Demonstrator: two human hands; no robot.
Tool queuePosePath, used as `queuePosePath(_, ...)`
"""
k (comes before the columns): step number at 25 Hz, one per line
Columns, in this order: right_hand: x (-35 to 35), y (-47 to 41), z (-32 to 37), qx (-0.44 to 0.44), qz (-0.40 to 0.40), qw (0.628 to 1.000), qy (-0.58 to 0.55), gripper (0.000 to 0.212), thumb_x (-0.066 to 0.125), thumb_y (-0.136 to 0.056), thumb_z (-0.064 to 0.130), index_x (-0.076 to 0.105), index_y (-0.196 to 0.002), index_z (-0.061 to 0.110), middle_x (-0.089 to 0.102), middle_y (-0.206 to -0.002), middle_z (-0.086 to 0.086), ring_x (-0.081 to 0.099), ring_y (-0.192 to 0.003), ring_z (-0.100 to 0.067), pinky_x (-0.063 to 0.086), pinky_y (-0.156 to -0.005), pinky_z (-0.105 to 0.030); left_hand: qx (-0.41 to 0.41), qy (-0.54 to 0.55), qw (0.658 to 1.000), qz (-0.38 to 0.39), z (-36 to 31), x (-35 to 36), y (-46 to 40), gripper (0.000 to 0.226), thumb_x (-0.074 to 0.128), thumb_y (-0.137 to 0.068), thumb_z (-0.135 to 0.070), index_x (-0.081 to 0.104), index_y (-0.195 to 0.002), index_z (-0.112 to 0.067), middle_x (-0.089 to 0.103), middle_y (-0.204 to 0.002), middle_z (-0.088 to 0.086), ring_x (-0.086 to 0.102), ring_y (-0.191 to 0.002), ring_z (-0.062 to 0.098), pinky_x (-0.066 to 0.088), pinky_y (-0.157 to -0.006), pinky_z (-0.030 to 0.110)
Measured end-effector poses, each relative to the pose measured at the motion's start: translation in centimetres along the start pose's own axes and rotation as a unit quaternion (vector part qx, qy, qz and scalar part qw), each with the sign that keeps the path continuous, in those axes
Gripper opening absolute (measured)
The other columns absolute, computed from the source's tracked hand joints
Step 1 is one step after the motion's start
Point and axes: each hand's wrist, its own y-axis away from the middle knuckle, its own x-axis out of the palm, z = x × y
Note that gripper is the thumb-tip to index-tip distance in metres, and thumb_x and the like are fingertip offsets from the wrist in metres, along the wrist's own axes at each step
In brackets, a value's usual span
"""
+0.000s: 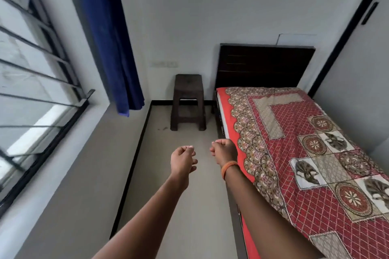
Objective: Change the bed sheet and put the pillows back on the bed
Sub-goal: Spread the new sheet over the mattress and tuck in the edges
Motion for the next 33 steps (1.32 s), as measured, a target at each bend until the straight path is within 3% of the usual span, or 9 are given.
queuePosePath(4,2.7,-9.5,2.9,0.014,-0.054,0.998,-0.01,0.015,0.059,-0.088,0.013,0.059,-0.075,0.018,0.067,-0.069,-0.004,0.063,-0.073,-0.024,0.049,-0.066,-0.034,-0.002,-0.025,0.999,0.042,-5.1,3.1,-10.1,0.016,0.055,-0.098,-0.025,0.07,-0.097,-0.019,0.061,-0.088,0.0,0.057,-0.068,0.015,0.048,-0.064,0.029)
queuePosePath(9,7.6,-25.6,5.6,0.025,-0.065,0.998,-0.008,0.029,0.057,-0.087,0.013,0.057,-0.058,0.016,0.07,-0.072,-0.012,0.06,-0.069,-0.026,0.042,-0.062,-0.034,-0.024,-0.035,0.996,0.075,-9.5,9.7,-26.8,0.02,0.049,-0.101,-0.023,0.067,-0.106,-0.016,0.063,-0.093,0.002,0.06,-0.074,0.017,0.048,-0.067,0.029)
queuePosePath(12,10.2,-36.0,7.8,0.049,-0.054,0.997,0.002,0.021,0.055,-0.088,0.013,0.068,-0.075,0.002,0.071,-0.082,-0.021,0.065,-0.077,-0.038,0.046,-0.066,-0.037,-0.075,-0.038,0.994,0.071,-12.3,14.7,-36.3,0.02,0.052,-0.101,-0.029,0.064,-0.102,-0.013,0.064,-0.091,0.003,0.062,-0.073,0.017,0.049,-0.06,0.027)
queuePosePath(14,11.3,-43.5,10.3,0.055,-0.037,0.998,0.003,0.023,0.055,-0.087,0.012,0.063,-0.081,-0.009,0.067,-0.09,-0.031,0.063,-0.081,-0.046,0.047,-0.065,-0.04,-0.081,-0.054,0.992,0.085,-15.3,18.8,-42.8,0.024,0.051,-0.102,-0.032,0.063,-0.1,-0.012,0.064,-0.089,0.003,0.062,-0.069,0.016,0.049,-0.055,0.025)
queuePosePath(17,12.4,-54.0,14.3,0.058,-0.055,0.997,0.018,0.017,0.057,-0.087,0.014,0.062,-0.091,-0.001,0.067,-0.094,-0.028,0.066,-0.084,-0.031,0.053,-0.076,-0.039,-0.096,-0.056,0.989,0.093,-19.2,24.4,-51.7,0.023,0.049,-0.102,-0.033,0.061,-0.097,-0.014,0.061,-0.086,0.004,0.059,-0.064,0.015,0.049,-0.055,0.026)
queuePosePath(19,13.2,-59.6,15.9,0.072,-0.054,0.996,0.018,0.012,0.058,-0.088,0.016,0.061,-0.097,0.009,0.07,-0.1,-0.017,0.066,-0.096,-0.033,0.054,-0.087,-0.046,-0.117,-0.053,0.987,0.101,-20.8,27.5,-57.2,0.022,0.049,-0.102,-0.031,0.06,-0.091,-0.015,0.058,-0.081,0.004,0.055,-0.058,0.015,0.049,-0.055,0.027)
queuePosePath(21,14.4,-66.5,16.7,0.086,-0.052,0.995,0.02,0.01,0.058,-0.088,0.016,0.059,-0.097,0.012,0.069,-0.102,-0.016,0.065,-0.098,-0.035,0.053,-0.087,-0.046,-0.132,-0.037,0.985,0.104,-21.8,30.8,-64.0,0.026,0.049,-0.102,-0.025,0.055,-0.079,-0.016,0.051,-0.068,0.002,0.047,-0.049,0.013,0.041,-0.047,0.025)
queuePosePath(28,20.0,-92.8,12.0,0.158,-0.062,0.977,0.128,0.017,0.059,-0.086,0.011,0.061,-0.103,0.007,0.069,-0.103,-0.018,0.066,-0.096,-0.033,0.053,-0.087,-0.047,-0.229,-0.05,0.966,0.111,-19.5,43.0,-90.7,0.032,0.049,-0.103,-0.022,0.05,-0.071,-0.014,0.045,-0.055,-0.002,0.038,-0.039,0.009,0.034,-0.043,0.02)
queuePosePath(33,23.1,-111.0,3.5,0.159,-0.009,0.93,0.33,0.027,0.06,-0.09,0.021,0.056,-0.114,0.009,0.066,-0.112,-0.013,0.062,-0.097,-0.027,0.047,-0.082,-0.03,-0.31,-0.126,0.938,0.088,-12.2,51.4,-108.6,0.029,0.052,-0.099,-0.027,0.058,-0.073,-0.015,0.056,-0.067,0.005,0.049,-0.053,0.017,0.042,-0.054,0.025)
